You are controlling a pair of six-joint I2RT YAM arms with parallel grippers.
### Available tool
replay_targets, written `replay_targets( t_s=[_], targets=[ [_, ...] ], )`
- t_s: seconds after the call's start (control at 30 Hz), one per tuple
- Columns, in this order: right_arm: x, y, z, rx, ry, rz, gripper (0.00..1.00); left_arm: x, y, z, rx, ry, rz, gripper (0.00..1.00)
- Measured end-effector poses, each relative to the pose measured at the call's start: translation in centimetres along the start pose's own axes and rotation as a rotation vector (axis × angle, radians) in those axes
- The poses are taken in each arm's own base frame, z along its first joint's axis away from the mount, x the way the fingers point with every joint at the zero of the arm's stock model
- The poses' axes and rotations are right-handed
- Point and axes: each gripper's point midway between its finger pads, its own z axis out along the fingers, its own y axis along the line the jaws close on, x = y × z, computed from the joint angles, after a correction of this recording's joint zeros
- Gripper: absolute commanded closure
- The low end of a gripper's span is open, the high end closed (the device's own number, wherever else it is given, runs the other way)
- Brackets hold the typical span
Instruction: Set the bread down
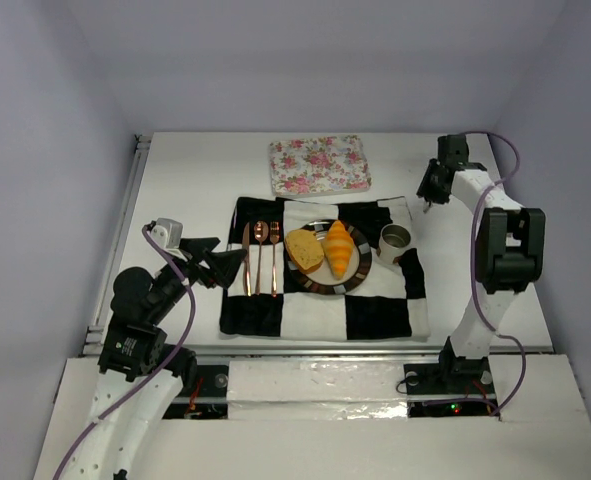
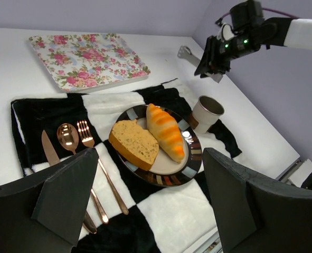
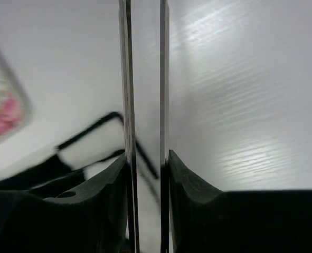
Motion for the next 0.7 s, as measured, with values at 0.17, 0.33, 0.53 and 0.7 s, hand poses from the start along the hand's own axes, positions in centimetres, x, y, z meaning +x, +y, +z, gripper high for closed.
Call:
replay_targets(
  t_s=[0.17, 0.33, 0.53, 0.7],
  targets=[
    [2.3, -3.3, 3.0, 0.118, 0.066, -0.153, 0.58, 0.0, 0.0, 0.0, 0.000, 0.000, 0.000, 0.22],
    [2.5, -5.5, 4.3, 0.208, 0.076, -0.239, 0.16, 0.0, 0.0, 0.0, 0.000, 0.002, -0.001, 0.22],
    [1.0, -6.0, 4.8, 0.260, 0.043, -0.245, 0.00, 0.0, 0.0, 0.0, -0.001, 0.002, -0.001, 0.21],
    [-1.8, -2.0, 0.7, 0.089, -0.057, -0.061, 0.00, 0.0, 0.0, 0.0, -0.001, 0.002, -0.001, 0.16]
  ],
)
